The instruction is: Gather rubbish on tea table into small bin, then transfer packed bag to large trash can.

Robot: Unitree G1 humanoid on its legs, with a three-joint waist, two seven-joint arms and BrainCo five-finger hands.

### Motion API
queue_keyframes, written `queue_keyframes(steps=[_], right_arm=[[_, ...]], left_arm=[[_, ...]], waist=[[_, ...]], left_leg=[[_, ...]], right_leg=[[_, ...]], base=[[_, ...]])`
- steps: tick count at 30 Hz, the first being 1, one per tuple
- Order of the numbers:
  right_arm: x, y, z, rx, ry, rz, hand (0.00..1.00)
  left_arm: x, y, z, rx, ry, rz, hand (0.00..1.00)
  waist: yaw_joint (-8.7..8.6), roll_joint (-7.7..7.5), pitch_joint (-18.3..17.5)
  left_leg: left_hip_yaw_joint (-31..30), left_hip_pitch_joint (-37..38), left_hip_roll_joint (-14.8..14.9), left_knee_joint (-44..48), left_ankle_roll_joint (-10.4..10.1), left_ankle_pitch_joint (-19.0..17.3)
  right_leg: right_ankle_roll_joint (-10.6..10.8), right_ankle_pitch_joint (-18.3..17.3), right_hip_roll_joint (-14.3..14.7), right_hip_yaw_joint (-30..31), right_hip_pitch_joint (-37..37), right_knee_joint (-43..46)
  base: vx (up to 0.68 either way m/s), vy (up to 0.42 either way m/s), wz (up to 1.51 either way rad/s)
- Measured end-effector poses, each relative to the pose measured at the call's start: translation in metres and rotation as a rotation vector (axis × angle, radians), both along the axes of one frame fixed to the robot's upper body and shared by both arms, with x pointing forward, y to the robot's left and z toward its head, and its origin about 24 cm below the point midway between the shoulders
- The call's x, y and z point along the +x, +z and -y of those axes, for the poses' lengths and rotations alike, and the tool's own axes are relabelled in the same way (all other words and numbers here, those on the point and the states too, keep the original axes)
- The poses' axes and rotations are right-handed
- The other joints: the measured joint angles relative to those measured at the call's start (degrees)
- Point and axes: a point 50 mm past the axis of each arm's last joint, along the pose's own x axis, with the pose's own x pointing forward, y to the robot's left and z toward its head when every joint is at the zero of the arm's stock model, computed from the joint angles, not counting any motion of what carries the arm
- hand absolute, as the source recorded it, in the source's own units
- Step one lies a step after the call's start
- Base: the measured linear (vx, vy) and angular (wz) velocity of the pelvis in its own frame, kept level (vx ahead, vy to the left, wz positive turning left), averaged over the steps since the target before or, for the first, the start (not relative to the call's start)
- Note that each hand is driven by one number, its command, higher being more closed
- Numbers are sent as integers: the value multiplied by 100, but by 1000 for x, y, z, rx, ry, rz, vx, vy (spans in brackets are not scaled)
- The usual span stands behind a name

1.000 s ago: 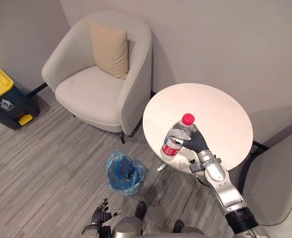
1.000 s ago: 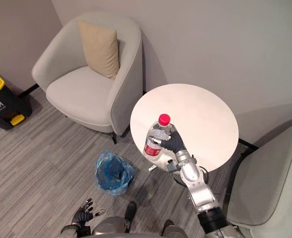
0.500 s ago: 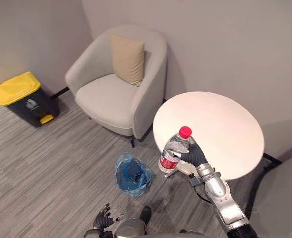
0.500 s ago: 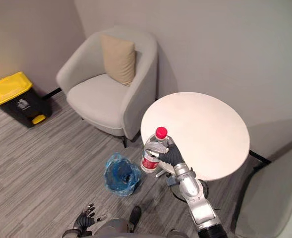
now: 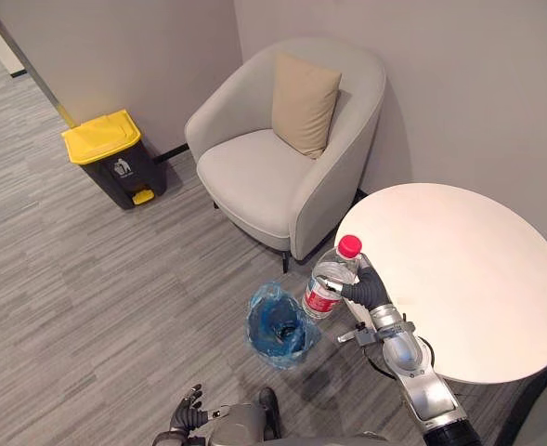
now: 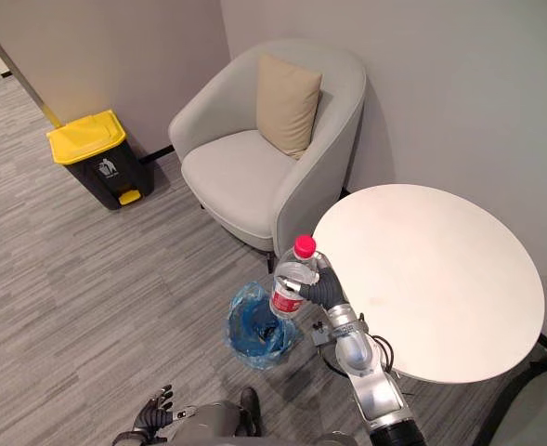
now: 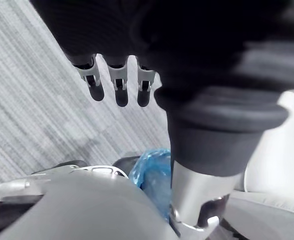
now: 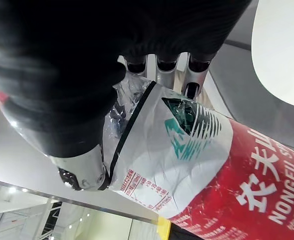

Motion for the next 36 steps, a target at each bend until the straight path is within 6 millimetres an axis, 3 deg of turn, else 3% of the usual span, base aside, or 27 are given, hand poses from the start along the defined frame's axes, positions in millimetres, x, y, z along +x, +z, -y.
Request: queue_keyframes(steps=[1, 2, 4, 6, 8, 9, 12, 15, 19, 26, 29, 32, 36], right_arm=[[0, -1, 1, -7, -2, -8, 100], [0, -3, 2, -16, -2, -15, 100], [0, -5, -2, -7, 2, -23, 100], [0, -5, -2, -7, 4, -23, 100], [0, -4, -3, 0, 2, -21, 100], [0, -8, 1, -7, -8, -33, 100], [1, -9, 3, -20, -10, -38, 100], [1, -11, 5, -30, -2, -49, 100], [0, -11, 9, -39, -9, -53, 100], [0, -24, -3, -10, 39, -112, 100], [14, -18, -14, -36, 105, -90, 100], [34, -7, -23, -95, 163, -49, 100], [53, 8, -30, -149, 199, 1, 100]], left_arm=[[1, 0, 0, 9, -17, 0, 0], [1, 0, 2, 9, -22, 2, 0], [5, 3, -3, 32, -41, 14, 0], [8, 4, -6, 40, -45, 20, 0], [12, 6, -10, 53, -52, 31, 0], [12, 5, -10, 54, -48, 26, 0], [10, 3, 1, 22, -38, 30, 0], [9, 3, 1, 20, -28, 28, 0], [10, 4, 0, 21, -26, 31, 0], [9, 3, 1, 18, -27, 29, 0], [23, 7, 2, 18, -34, 64, 0], [52, 16, 5, 15, -50, 136, 0], [74, 26, 7, 2, -40, 211, 0]], waist=[[-27, 58, -33], [-58, 45, -34], [-240, -37, -37], [-308, -86, -66], [-286, -273, -107], [-311, -195, -122], [-228, 82, -163], [-180, 104, -155], [-161, 69, -155], [-117, 107, -114], [-65, 228, 264], [17, 325, 779], [17, 405, 1120]], left_leg=[[-98, 57, -1, 106, 37, -135], [-183, 104, 14, 111, 84, -195], [-583, 174, 22, 96, 63, -225], [-768, 241, 16, 115, 15, -210], [-920, 236, -164, 323, -78, -266], [-1070, 271, -151, 394, -138, -337], [-1177, 142, 4, 377, -193, -367], [-1269, 177, 133, 299, -286, -359], [-1503, 316, 122, 154, -402, -277], [-1790, 120, 84, 135, -430, -123], [-1807, -453, 104, 603, -435, -128], [-1844, -1093, 58, 1117, -450, -170], [-1754, -1785, 74, 1424, -448, -168]], right_leg=[[-308, 185, -29, 439, -283, 671], [-461, 79, 19, 726, -490, 1018], [-379, -329, 525, 1482, -909, 1069], [-351, -353, 877, 1857, -1192, 650], [-282, 472, 981, 1957, -1290, -337], [-205, 458, 979, 1893, -1190, -293], [-249, 551, 1155, 1816, -1067, -678], [-297, 688, 1309, 1703, -872, -975], [-316, 780, 1336, 1449, -524, -1290], [-357, 884, 1351, 1165, -463, -1433], [-436, 745, 1323, 1164, -1087, -765], [-501, 506, 1160, 1153, -1817, 53], [-524, 371, 1031, 1163, -2594, 574]], base=[[152, 90, 15], [179, 81, 46], [161, 18, 80], [167, -34, 83], [171, -67, 82], [193, -84, 53], [109, -64, 16], [31, -86, 9], [-12, -43, 29], [-67, -9, 22], [-192, -2, 9], [-273, -5, 15], [-260, 1, 21]])
